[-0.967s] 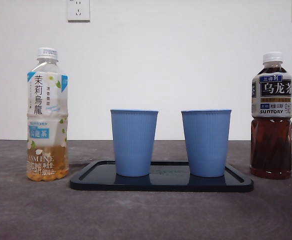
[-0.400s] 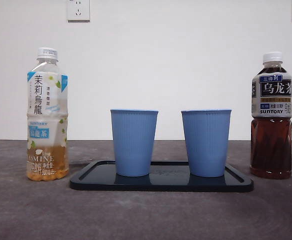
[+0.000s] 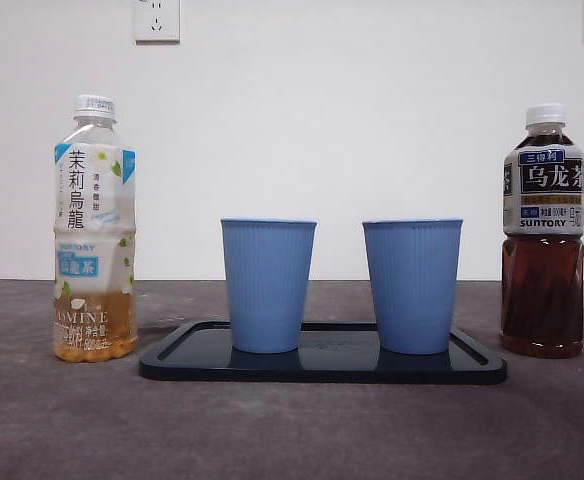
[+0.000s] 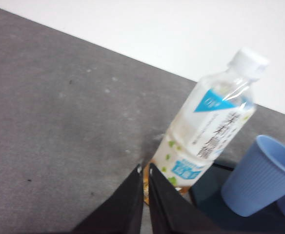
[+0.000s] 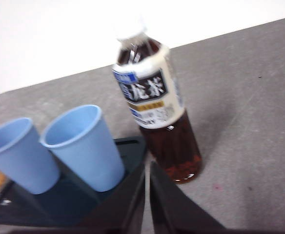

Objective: Pour the drink into the cup

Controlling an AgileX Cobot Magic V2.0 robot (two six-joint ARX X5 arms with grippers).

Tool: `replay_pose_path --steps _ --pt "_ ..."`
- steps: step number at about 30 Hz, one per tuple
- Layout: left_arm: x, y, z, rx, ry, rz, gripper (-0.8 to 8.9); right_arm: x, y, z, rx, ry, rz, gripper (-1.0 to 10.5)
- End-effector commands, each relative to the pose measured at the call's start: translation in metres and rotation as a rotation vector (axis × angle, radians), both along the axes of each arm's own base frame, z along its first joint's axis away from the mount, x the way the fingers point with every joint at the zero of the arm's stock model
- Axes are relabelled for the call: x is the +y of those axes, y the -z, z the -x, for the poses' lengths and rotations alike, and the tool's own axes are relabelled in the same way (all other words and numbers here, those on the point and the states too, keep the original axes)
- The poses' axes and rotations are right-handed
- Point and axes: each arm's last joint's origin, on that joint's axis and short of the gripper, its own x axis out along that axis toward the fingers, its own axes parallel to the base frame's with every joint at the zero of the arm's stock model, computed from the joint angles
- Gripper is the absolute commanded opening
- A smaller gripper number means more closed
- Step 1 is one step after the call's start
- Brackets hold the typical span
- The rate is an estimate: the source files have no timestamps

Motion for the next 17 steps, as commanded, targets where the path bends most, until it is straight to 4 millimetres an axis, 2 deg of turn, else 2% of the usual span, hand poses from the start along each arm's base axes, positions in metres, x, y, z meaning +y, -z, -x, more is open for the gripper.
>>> replay_pose_path --steps 1,8,17 --pt "0.0 -0.02 0.004 0.0 0.006 0.021 0.16 0.0 -0.017 0.007 0.01 -0.005 -0.052 0.1" --pt "-0.002 -0.07 0.008 0.044 0.09 0.007 0.16 0.001 -0.057 0.02 0.06 -0.064 -0.13 0.1" --pt "-0.012 -0.124 -0.002 0.09 0.294 -0.007 0.16 0.005 -0.101 0.031 0.144 -0.26 -0.107 0.1"
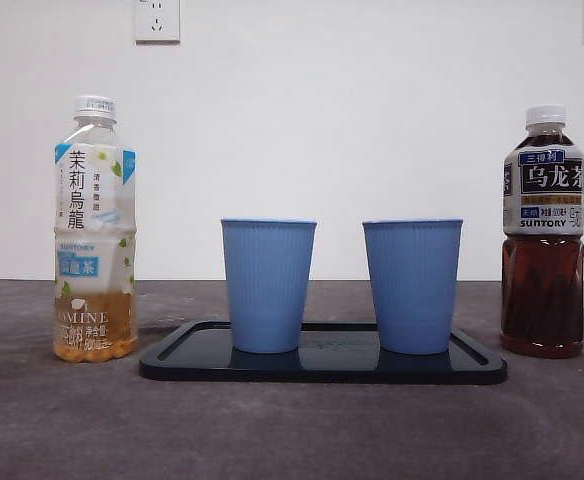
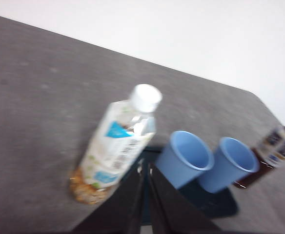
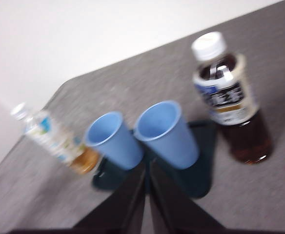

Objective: Pour the drink into the cup

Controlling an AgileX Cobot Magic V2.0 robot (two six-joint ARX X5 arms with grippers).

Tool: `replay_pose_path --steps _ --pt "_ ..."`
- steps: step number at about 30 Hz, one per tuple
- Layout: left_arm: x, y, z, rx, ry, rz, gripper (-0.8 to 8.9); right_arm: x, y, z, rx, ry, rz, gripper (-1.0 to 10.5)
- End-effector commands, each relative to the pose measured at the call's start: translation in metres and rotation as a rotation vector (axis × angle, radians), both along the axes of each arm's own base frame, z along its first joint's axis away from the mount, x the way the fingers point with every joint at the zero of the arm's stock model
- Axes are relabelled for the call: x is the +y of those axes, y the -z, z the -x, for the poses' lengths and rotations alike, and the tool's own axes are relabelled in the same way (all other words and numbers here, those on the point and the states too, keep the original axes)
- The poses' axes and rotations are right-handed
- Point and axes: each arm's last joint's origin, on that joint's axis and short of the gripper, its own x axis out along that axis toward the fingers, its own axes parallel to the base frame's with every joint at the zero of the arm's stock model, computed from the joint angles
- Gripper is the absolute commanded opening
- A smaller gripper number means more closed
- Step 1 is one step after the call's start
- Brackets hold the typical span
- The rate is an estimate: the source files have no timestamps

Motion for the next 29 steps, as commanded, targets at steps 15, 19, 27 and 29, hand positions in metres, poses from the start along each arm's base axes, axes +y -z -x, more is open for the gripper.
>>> replay_pose_path --steps 15,19,27,29 --pt "-0.025 -0.038 -0.024 0.061 0.469 -0.058 0.16 0.007 -0.034 -0.01 0.009 -0.316 0.212 0.1" --pt "-0.026 -0.038 -0.024 0.018 0.497 -0.106 0.19 0.007 -0.034 -0.012 0.005 -0.32 0.227 0.1" --pt "-0.027 -0.038 -0.025 -0.015 0.51 -0.143 0.29 0.007 -0.035 -0.012 -0.023 -0.324 0.258 0.1" --pt "-0.027 -0.038 -0.025 -0.017 0.51 -0.145 0.29 0.007 -0.035 -0.012 -0.026 -0.324 0.26 0.1"
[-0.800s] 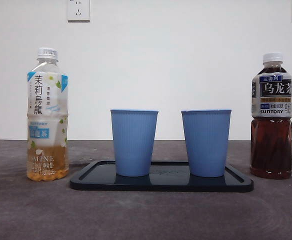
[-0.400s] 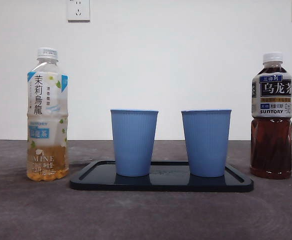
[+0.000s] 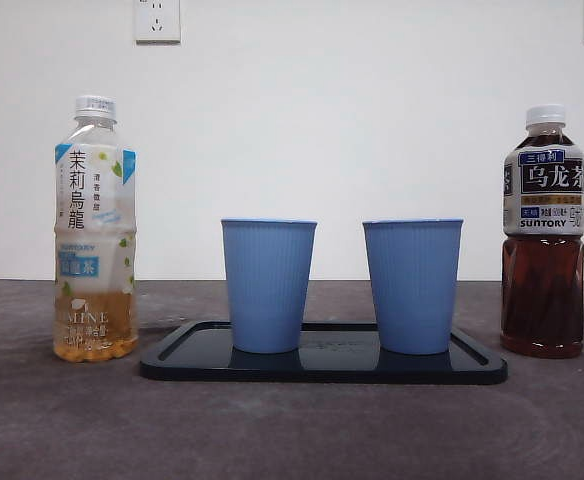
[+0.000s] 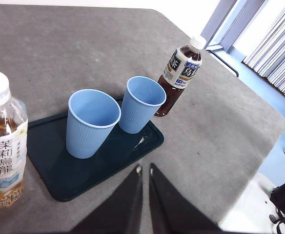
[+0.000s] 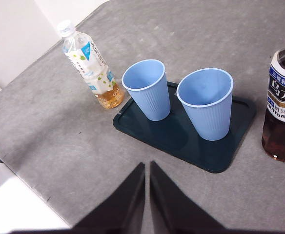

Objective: Pour the drink into the cup

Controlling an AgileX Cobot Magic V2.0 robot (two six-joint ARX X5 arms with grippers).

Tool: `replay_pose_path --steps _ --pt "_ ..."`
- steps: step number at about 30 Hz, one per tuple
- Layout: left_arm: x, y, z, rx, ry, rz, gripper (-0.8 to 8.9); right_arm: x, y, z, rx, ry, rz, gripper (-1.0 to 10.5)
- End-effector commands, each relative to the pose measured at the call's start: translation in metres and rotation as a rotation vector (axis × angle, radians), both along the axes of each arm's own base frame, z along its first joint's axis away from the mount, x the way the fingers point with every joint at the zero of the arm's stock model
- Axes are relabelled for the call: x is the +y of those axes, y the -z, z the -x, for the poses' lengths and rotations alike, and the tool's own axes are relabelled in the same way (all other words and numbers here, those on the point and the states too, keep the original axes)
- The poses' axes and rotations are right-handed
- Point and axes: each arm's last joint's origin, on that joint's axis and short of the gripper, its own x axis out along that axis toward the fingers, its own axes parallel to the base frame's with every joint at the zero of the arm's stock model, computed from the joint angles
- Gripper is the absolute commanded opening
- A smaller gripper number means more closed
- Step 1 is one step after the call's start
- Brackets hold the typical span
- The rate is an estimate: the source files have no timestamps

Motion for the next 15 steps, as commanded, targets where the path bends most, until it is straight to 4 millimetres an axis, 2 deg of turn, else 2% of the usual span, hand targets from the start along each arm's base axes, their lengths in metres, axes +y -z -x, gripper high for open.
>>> replay_pose_path --steps 1,4,6,7,10,12,15 --pt "-0.0004 -0.007 0.0003 -0.051 0.015 -0.006 0.29 0.0001 -0.0058 0.0005 -0.042 -0.01 0.012 0.1" --pt "-0.0004 -0.0071 0.0002 -0.053 0.014 -0.006 0.33 0.0001 -0.0059 0.0005 -0.042 -0.011 0.012 0.2" --pt "-0.0004 -0.0071 0.0002 -0.053 0.014 -0.006 0.95 0.0001 -0.0061 0.0004 -0.046 -0.01 0.011 0.5" --pt "-0.0004 -0.007 0.0002 -0.052 0.014 -0.006 1.46 0.0001 -0.0062 0.0003 -0.046 -0.01 0.011 1.0" --pt "-0.0005 -0.0071 0.0002 -0.052 0.014 -0.006 3.64 -0.0004 -0.0061 -0.0001 -0.041 0.014 0.014 3.9" --pt "-0.0004 -0.0071 0.0002 -0.052 0.014 -0.006 4.81 -0.0006 -0.0061 -0.0002 -0.039 0.023 0.016 5.4" --pt "-0.0005 -0.0071 0.0002 -0.052 0.015 -0.005 5.33 -0.0005 -0.0061 -0.0001 -0.039 0.022 0.015 5.9"
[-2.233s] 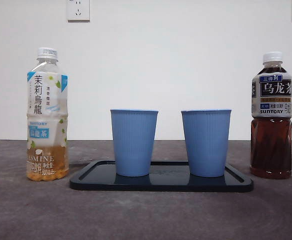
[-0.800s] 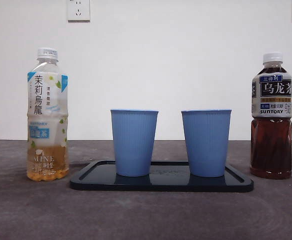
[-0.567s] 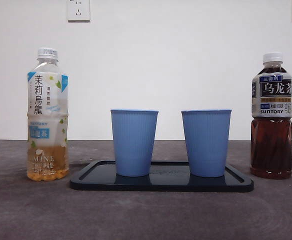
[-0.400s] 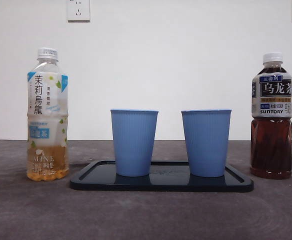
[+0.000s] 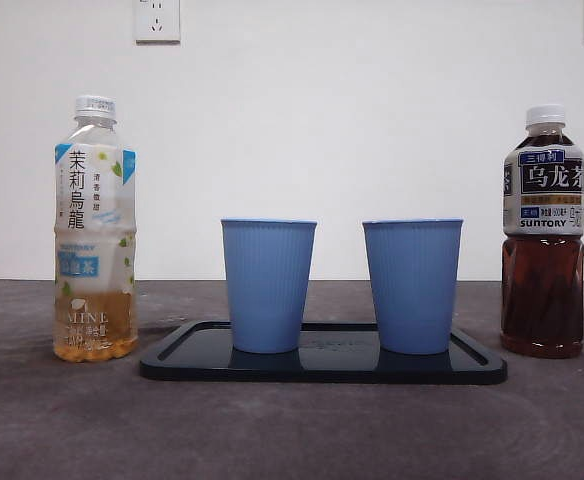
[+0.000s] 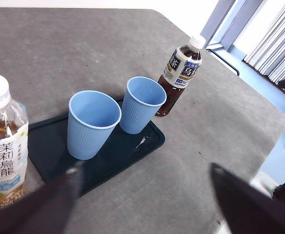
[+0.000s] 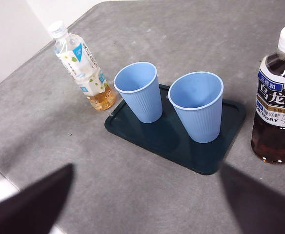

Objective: Pour the drink into the cup

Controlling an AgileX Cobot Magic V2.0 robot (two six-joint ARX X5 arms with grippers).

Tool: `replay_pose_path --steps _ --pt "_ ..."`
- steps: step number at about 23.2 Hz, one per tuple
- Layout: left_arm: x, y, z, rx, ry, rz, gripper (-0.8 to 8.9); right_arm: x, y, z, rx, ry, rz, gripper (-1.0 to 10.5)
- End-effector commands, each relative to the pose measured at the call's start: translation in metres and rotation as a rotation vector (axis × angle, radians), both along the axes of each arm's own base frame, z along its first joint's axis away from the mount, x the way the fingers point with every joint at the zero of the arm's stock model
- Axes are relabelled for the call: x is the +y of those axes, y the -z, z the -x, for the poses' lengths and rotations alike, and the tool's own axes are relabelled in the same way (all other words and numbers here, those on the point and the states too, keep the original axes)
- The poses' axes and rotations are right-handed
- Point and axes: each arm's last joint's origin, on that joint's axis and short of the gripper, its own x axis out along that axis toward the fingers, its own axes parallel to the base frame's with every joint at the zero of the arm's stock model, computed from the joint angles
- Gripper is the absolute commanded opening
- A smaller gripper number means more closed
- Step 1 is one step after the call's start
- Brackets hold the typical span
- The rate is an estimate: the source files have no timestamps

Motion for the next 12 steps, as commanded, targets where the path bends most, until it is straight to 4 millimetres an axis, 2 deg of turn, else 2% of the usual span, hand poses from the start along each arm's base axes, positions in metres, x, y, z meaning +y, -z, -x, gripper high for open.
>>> replay_pose_path --steps 1,12 --pt "-0.0005 -0.007 0.0003 -0.038 0.009 0.004 5.33 0.0001 -0.0057 0.0006 -0.024 -0.001 -0.004 5.9" --pt "-0.0005 -0.0069 0.0003 -0.037 0.009 0.004 5.31 0.0001 -0.0095 -0.0014 -0.049 0.02 -0.028 5.9"
